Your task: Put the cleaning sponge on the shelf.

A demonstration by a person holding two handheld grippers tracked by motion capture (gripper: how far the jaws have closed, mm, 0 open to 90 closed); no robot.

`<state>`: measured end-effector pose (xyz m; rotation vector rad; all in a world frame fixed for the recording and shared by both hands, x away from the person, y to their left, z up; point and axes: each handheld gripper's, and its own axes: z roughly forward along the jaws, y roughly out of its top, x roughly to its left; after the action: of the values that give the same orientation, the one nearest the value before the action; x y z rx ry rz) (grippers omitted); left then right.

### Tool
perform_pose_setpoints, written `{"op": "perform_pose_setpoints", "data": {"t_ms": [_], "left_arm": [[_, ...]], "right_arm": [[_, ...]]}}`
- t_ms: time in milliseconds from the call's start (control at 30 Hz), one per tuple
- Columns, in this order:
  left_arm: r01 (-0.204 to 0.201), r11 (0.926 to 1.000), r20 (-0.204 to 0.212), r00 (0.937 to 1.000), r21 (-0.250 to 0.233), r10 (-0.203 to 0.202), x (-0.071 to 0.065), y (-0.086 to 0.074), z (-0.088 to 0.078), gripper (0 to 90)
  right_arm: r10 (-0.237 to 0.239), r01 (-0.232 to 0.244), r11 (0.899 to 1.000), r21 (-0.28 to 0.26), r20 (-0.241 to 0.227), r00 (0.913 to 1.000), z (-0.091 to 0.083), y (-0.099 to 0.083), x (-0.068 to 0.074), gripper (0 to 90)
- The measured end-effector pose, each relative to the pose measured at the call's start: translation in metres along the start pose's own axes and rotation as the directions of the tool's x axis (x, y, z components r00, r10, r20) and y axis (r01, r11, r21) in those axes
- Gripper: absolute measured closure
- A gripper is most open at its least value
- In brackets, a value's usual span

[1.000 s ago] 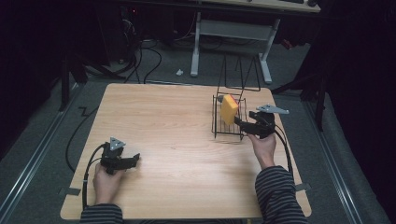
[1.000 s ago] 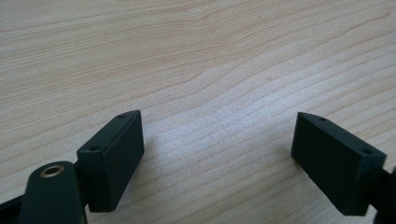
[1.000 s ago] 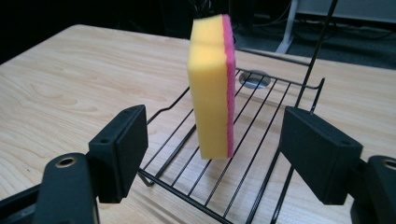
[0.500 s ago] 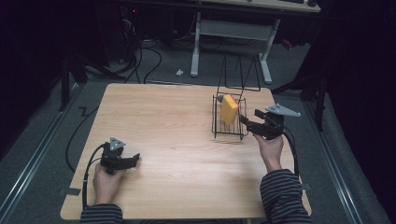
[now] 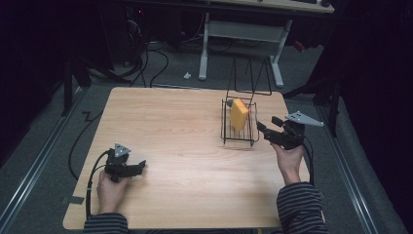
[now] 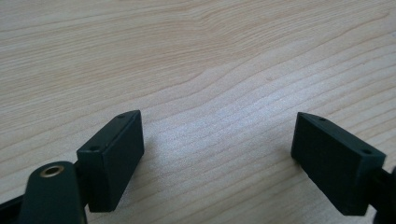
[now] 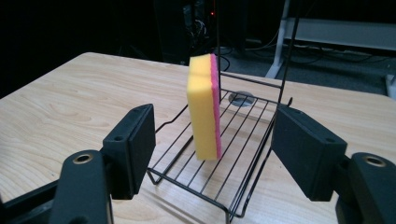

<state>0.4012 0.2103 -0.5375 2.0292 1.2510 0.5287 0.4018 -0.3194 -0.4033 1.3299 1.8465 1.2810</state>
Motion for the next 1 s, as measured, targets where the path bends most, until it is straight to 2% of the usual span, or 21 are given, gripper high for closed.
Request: {"op": "perform_pose_setpoints", "data": {"t_ms": [67,167,500,1000], "left_arm": [[0.000,1.0000,0.000,1.0000,0.000,0.000,0.000,0.000,0.000,17.7],[0.000,1.0000,0.000,1.0000,0.000,0.000,0.000,0.000,0.000,17.7],[0.000,1.0000,0.000,1.0000,0.000,0.000,0.000,0.000,0.000,17.7],[0.000,1.0000,-0.001,1.0000,0.000,0.000,0.000,0.000,0.000,17.7]], "right_arm": [[-0.004,0.004,1.000,0.004,0.007,1.0000,-0.004,-0.001,-0.001,31.0],[0.009,-0.009,1.000,-0.018,-0.005,1.0000,-0.012,-0.003,-0.002,31.0],[0.024,-0.023,0.998,-0.056,0.016,0.9996,-0.038,-0.017,-0.008,31.1],[0.033,-0.031,0.997,-0.071,0.027,0.9991,-0.059,-0.040,-0.014,32.2]]}}
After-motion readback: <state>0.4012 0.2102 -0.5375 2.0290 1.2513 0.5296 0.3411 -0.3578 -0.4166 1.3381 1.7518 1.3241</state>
